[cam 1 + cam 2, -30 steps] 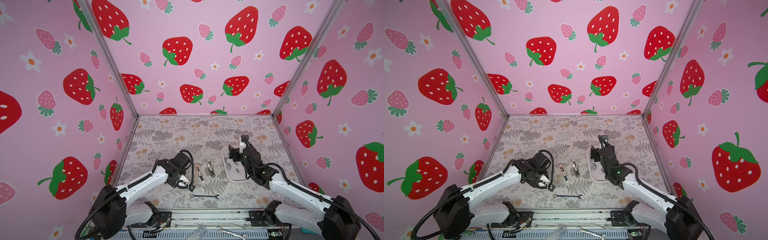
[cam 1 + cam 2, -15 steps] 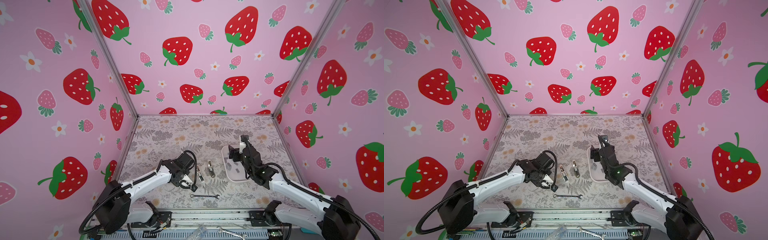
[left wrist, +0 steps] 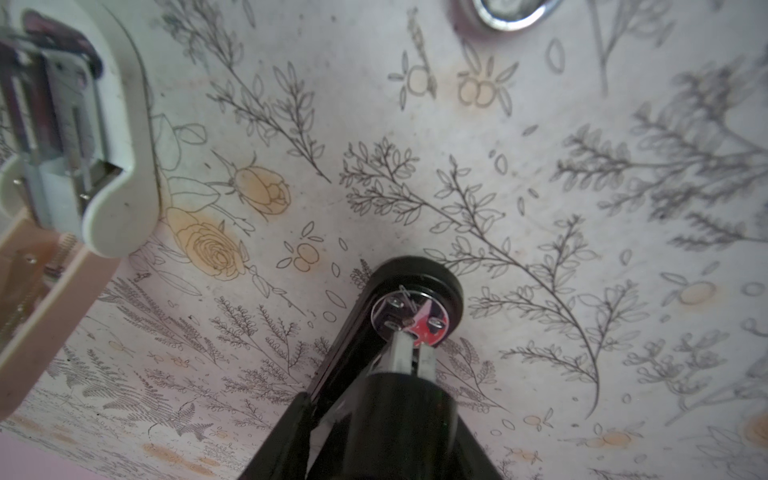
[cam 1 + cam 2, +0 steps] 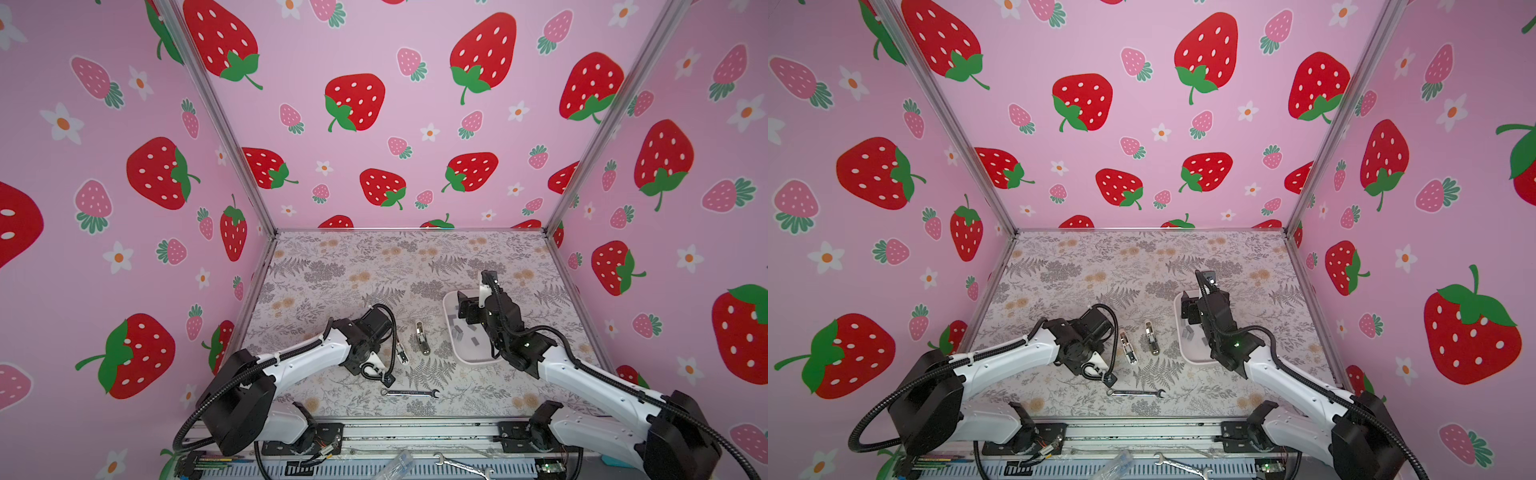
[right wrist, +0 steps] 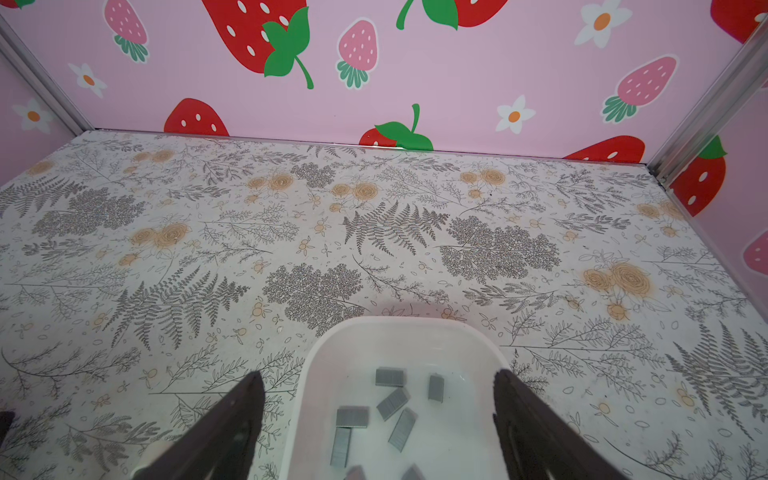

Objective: Load the staples into the stapler

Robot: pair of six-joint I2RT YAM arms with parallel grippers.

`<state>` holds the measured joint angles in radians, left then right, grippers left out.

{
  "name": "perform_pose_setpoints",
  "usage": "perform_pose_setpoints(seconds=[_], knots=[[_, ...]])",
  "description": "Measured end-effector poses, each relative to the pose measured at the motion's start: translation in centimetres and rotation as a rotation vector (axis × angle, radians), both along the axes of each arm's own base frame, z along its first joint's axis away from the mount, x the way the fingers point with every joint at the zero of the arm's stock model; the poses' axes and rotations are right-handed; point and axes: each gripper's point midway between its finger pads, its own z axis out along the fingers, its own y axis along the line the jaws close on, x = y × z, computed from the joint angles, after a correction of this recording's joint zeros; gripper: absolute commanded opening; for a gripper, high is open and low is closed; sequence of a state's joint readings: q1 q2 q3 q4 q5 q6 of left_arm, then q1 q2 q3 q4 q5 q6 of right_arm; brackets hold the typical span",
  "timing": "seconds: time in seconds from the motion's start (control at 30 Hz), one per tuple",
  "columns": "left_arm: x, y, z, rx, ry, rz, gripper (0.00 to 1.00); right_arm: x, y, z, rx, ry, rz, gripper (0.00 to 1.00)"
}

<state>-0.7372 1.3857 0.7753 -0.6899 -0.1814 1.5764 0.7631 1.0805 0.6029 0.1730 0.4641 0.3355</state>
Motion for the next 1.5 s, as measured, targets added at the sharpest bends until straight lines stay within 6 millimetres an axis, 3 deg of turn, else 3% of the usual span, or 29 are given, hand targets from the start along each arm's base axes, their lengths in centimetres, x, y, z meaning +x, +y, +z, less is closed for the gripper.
perform_pose_setpoints(seconds=[0.27, 0.47, 0.6, 0.73, 0.93, 1.03, 1.1, 1.23, 1.33, 1.43, 1.5], knots=[[-0.5, 0.3, -0.4, 0.028, 0.036, 0.005, 0.23, 0.0, 0.0, 0.0, -0.001, 0.001, 0.0, 0.88], [-0.6, 0.0, -0.2, 0.007, 0.037, 0.014, 0.0, 0.0, 0.0, -0.1, -0.002, 0.001, 0.0, 0.88], [-0.2, -0.8, 1.0, -0.076, 0.008, 0.045, 0.0, 0.0, -0.1, 0.0, -0.003, 0.001, -0.003, 0.86], [1.3, -2.2, 3.5, -0.215, -0.081, 0.092, 0.0, 0.1, -0.1, -0.1, -0.005, -0.001, -0.009, 0.86], [3.5, -3.7, 6.5, -0.379, -0.196, 0.195, 0.0, 0.3, -0.7, 0.3, -0.001, -0.019, -0.047, 0.99], [4.2, -4.3, 8.2, -0.437, -0.216, 0.261, 0.0, 0.4, -1.5, 1.1, 0.014, -0.041, -0.088, 0.99], [5.1, -4.9, 10.2, -0.5, -0.242, 0.314, 0.0, 0.2, -2.0, 1.7, 0.033, -0.058, -0.107, 0.99], [6.8, -6.5, 16.6, -0.724, -0.297, 0.414, 0.0, -0.1, -2.6, 2.6, 0.065, -0.081, -0.129, 0.99], [6.9, -7.6, 20.0, -0.874, -0.309, 0.425, 0.0, -0.2, -2.5, 2.9, 0.079, -0.083, -0.112, 0.99], [6.4, -8.2, 20.3, -0.917, -0.28, 0.412, 0.0, -0.5, -2.0, 3.1, 0.096, -0.089, -0.077, 0.98], [6.4, -8.2, 19.4, -0.894, -0.252, 0.417, 0.0, -0.7, -1.6, 3.0, 0.103, -0.091, -0.046, 0.88]])
